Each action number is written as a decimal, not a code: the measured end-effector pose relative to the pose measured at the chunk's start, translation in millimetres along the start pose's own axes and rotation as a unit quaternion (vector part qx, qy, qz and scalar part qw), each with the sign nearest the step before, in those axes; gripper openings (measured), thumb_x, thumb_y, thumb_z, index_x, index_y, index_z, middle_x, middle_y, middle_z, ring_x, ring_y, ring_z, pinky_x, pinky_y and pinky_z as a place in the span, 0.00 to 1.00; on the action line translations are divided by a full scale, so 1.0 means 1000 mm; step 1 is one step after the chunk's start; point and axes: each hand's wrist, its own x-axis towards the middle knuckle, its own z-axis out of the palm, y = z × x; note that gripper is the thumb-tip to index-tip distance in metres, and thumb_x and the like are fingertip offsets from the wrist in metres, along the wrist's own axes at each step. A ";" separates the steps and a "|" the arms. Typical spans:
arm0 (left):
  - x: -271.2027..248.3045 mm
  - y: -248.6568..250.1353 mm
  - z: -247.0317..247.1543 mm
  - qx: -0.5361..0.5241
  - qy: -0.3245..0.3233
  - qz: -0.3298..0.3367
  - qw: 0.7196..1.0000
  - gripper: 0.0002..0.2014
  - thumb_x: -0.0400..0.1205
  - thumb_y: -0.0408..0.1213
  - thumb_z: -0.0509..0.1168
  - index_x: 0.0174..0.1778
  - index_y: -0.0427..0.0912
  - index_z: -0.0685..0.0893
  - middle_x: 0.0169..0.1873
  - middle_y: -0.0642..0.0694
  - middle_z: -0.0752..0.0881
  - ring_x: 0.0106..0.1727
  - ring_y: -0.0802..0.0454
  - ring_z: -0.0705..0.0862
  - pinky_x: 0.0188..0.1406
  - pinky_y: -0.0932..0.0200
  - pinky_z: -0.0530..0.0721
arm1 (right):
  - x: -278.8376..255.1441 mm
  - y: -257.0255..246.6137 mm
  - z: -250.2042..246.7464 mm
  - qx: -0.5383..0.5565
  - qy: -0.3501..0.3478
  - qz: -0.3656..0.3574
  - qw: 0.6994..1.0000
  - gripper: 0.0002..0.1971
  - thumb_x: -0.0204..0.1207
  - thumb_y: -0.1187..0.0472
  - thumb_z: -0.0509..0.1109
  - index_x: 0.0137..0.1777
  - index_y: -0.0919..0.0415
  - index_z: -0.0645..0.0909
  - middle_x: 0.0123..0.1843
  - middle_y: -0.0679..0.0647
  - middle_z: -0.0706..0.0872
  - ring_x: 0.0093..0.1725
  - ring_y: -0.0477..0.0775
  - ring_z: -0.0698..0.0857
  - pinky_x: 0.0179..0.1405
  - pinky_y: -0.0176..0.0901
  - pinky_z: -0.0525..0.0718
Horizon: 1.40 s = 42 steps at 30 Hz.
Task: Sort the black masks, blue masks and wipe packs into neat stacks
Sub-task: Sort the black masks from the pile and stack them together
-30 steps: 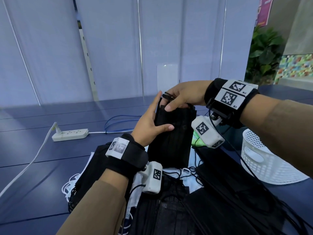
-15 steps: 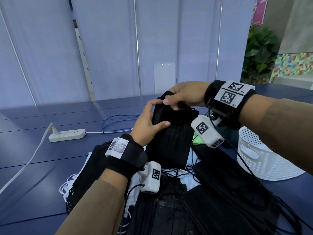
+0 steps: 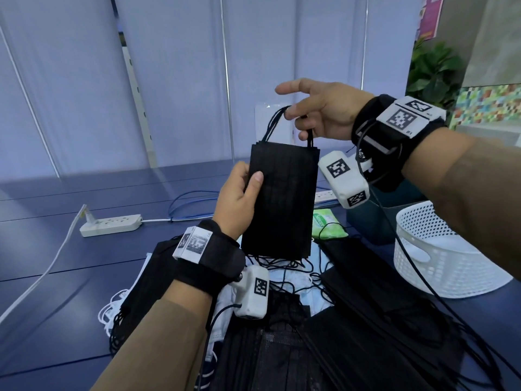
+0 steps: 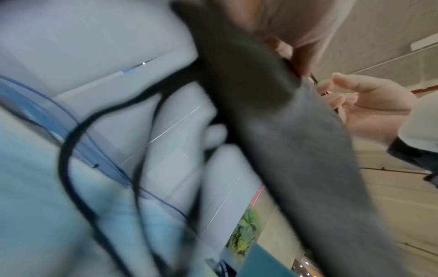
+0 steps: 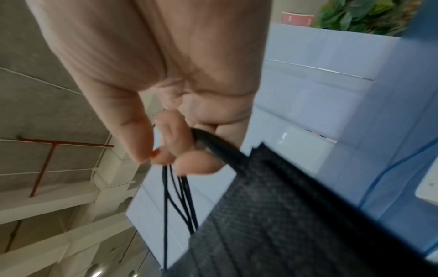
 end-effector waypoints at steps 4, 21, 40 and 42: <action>0.002 0.007 -0.001 -0.016 0.029 0.008 0.999 0.08 0.78 0.51 0.61 0.43 0.52 0.73 0.36 0.53 0.82 0.39 0.54 0.79 0.45 0.43 0.81 | 0.001 -0.009 0.012 -0.055 0.013 -0.047 0.997 0.17 0.77 0.75 0.62 0.60 0.54 0.76 0.35 0.55 0.80 0.22 0.47 0.65 0.26 0.37 0.71; -0.004 0.025 -0.007 -0.233 -0.065 -0.077 0.967 0.31 0.67 0.40 0.75 0.66 0.45 0.75 0.59 0.49 0.86 0.61 0.52 0.85 0.55 0.60 0.84 | 0.001 -0.030 0.039 0.049 -0.047 -0.116 0.991 0.17 0.79 0.75 0.57 0.60 0.55 0.77 0.29 0.48 0.79 0.28 0.48 0.70 0.37 0.41 0.77; 0.002 0.028 -0.004 -0.320 0.081 -0.171 0.928 0.06 0.82 0.34 0.65 0.51 0.39 0.85 0.42 0.48 0.91 0.44 0.52 0.90 0.46 0.56 0.89 | -0.031 0.059 0.039 0.085 0.100 0.024 0.991 0.10 0.80 0.46 0.63 0.55 0.47 0.75 0.50 0.49 0.86 0.52 0.52 0.81 0.60 0.51 0.77; 0.000 0.024 0.000 -0.324 0.104 -0.192 0.920 0.06 0.81 0.36 0.66 0.49 0.39 0.85 0.42 0.45 0.91 0.45 0.49 0.90 0.47 0.52 0.89 | -0.045 0.081 0.053 0.073 0.025 0.052 0.996 0.12 0.84 0.50 0.57 0.59 0.53 0.78 0.50 0.49 0.89 0.51 0.51 0.85 0.52 0.43 0.83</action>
